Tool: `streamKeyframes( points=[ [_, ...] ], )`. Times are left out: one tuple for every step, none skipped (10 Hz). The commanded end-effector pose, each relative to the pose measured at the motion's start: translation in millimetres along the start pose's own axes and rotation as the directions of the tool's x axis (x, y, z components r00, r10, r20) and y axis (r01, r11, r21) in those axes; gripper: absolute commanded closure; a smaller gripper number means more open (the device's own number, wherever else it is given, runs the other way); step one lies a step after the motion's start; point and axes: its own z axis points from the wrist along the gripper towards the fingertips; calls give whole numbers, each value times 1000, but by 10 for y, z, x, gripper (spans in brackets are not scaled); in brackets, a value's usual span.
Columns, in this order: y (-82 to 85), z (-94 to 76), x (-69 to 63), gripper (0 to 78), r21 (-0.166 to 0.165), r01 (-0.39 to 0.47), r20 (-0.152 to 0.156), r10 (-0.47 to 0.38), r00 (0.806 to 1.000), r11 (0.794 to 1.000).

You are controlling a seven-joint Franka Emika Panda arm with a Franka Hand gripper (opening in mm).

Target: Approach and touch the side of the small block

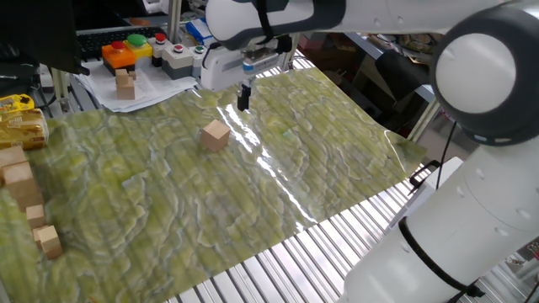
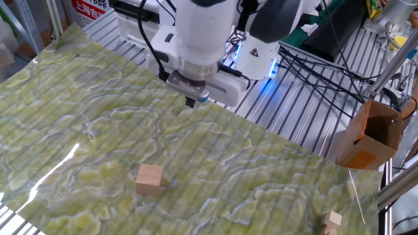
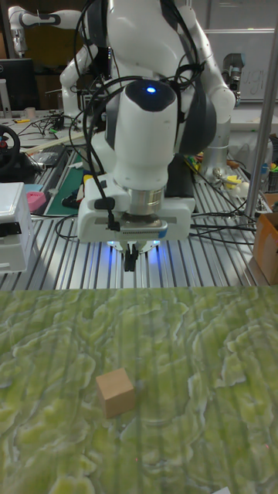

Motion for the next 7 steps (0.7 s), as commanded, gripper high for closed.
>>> streamKeyframes(
  points=[
    [-47, -213, -169, 776, -22, -1, -7, 1, 1000, 1000],
    [-58, -258, -199, 776, -29, -1, -8, 1, 1000, 1000],
    [-94, -415, -309, 776, -88, -17, 1, 17, 1000, 996],
    [-140, -478, -386, 776, -82, -14, 0, 15, 1000, 997],
    [-193, -504, -446, 776, -84, -5, -1, 5, 1000, 996],
    [-369, -533, -540, 776, -88, 22, -2, -22, 1000, 996],
    [-468, -536, -583, 776, -86, 33, -1, -33, 999, 996]
  ],
)
